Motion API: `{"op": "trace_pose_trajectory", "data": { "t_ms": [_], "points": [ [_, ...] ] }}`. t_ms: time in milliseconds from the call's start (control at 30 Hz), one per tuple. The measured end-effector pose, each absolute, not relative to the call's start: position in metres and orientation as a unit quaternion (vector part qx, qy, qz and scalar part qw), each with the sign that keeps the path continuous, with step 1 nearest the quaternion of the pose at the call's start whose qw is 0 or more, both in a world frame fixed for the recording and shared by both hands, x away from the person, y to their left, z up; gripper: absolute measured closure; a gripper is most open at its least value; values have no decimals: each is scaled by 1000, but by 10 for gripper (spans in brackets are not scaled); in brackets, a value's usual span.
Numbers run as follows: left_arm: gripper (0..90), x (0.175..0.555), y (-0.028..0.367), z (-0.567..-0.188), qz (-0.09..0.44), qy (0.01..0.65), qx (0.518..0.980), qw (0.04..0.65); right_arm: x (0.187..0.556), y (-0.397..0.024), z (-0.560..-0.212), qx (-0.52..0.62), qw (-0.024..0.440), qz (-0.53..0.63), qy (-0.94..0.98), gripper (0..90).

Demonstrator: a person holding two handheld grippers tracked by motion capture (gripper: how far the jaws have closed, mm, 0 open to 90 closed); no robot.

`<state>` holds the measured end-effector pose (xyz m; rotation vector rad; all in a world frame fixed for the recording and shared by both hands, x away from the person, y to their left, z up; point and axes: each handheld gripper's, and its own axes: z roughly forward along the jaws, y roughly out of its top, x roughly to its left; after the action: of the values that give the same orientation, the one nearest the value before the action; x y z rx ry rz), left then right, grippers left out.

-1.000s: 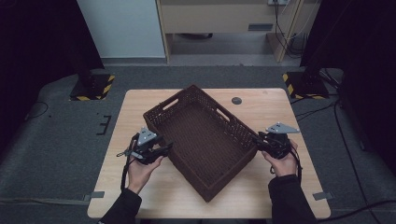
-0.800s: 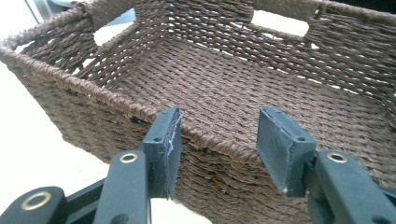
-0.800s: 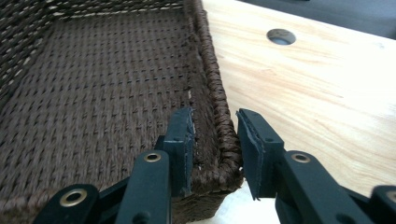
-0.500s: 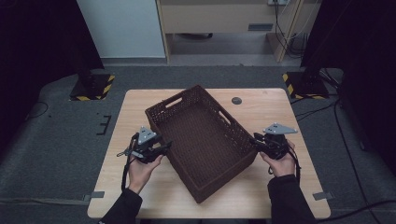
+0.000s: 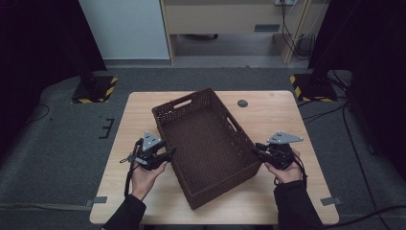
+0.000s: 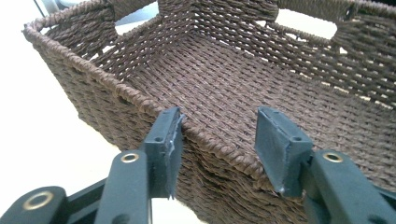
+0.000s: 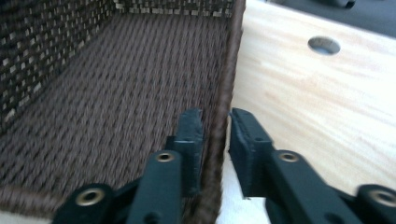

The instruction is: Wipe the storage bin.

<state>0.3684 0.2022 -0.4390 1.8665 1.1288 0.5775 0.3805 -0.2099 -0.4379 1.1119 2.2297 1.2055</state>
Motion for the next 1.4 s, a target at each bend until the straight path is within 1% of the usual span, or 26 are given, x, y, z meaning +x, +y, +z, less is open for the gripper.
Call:
{"op": "trace_pose_trajectory", "data": {
  "t_ms": [33, 133, 233, 267, 333, 400, 500, 600, 633, 667, 733, 833, 933, 967, 1100, 1200, 1267, 1400],
  "points": [
    [528, 369, 203, -439, 232, 452, 747, 428, 384, -209, -437, 393, 190, 433, 789, 701],
    [535, 374, 204, -441, 240, 456, 743, 427, 391, -204, -438, 392, 189, 435, 788, 710],
    [537, 377, 205, -441, 240, 459, 740, 428, 396, -200, -441, 389, 179, 439, 790, 766],
    [536, 376, 204, -441, 241, 460, 740, 426, 396, -199, -442, 390, 176, 442, 789, 772],
    [516, 374, 204, -440, 248, 458, 742, 421, 395, -199, -441, 387, 179, 439, 791, 779],
    [496, 371, 202, -440, 240, 457, 743, 426, 392, -199, -441, 388, 178, 438, 791, 788],
    [474, 365, 199, -441, 248, 452, 749, 416, 384, -198, -440, 383, 169, 441, 794, 776],
    [476, 366, 200, -443, 248, 454, 748, 416, 378, -197, -438, 373, 162, 439, 801, 763],
    [477, 367, 201, -443, 245, 454, 747, 419, 379, -197, -437, 371, 164, 439, 802, 760],
    [481, 368, 202, -444, 244, 455, 746, 421, 380, -197, -436, 370, 169, 443, 799, 731],
    [507, 370, 203, -444, 247, 456, 744, 421, 382, -195, -435, 372, 176, 448, 794, 711],
    [503, 375, 205, -446, 247, 458, 742, 422, 391, -191, -438, 369, 187, 448, 793, 679],
    [500, 377, 206, -446, 249, 459, 741, 422, 396, -189, -443, 371, 175, 456, 790, 698],
    [495, 378, 205, -447, 251, 460, 741, 420, 396, -187, -444, 371, 174, 457, 790, 722],
    [474, 375, 204, -446, 250, 461, 741, 419, 392, -185, -443, 368, 176, 453, 792, 740],
    [435, 370, 202, -446, 254, 458, 744, 415, 384, -183, -443, 366, 168, 455, 794, 730],
    [427, 369, 203, -447, 259, 458, 746, 407, 378, -181, -442, 362, 161, 455, 797, 717],
    [461, 373, 207, -453, 251, 465, 748, 400, 376, -180, -439, 351, 167, 459, 799, 705]
  ]
}}
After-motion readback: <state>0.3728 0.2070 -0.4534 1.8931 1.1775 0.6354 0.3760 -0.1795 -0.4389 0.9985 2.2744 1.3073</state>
